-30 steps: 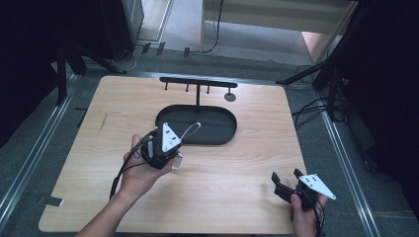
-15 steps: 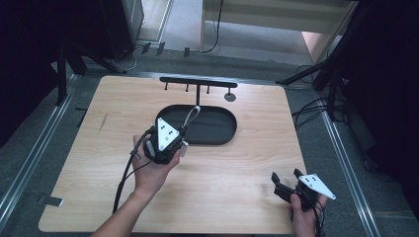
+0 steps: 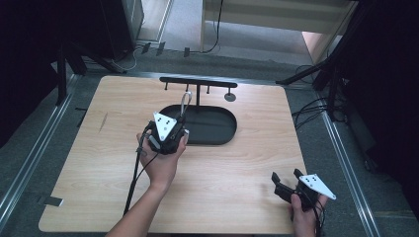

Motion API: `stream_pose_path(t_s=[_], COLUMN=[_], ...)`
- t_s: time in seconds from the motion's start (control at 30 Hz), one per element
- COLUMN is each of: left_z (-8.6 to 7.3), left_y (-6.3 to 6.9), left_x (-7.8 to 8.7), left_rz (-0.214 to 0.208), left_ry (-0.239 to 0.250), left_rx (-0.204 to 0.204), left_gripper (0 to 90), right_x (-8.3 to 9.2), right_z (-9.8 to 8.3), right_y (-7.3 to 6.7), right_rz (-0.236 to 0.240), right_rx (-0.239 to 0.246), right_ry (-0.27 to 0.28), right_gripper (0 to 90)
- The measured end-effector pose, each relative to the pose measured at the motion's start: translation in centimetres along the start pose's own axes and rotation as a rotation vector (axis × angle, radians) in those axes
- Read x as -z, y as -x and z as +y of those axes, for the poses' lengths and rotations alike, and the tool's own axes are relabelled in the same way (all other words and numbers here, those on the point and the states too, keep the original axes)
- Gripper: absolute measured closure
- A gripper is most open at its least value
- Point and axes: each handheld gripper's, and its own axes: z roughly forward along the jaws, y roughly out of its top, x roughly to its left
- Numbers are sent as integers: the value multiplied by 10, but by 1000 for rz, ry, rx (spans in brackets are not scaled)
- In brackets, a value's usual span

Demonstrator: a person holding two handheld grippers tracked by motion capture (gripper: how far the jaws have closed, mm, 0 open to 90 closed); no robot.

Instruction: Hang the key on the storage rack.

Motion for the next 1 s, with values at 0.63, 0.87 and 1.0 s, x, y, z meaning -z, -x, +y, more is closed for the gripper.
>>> stream_pose_path(t_s=[0.63, 0.87, 1.0], left_z=[-6, -5, -5], left_y=[-9, -7, -8], left_x=[-45, -58, -64], left_rz=[52, 49, 51], left_ry=[-1, -21, -44], left_rx=[79, 89, 98], left_gripper=[828, 829, 828], right_x=[0, 0, 0], right_z=[0, 0, 0], right_y=[0, 1, 1], right_rz=[3, 3, 4], right_rx=[-7, -7, -8], right_ry=[1, 4, 4], right_gripper=[130, 130, 130])
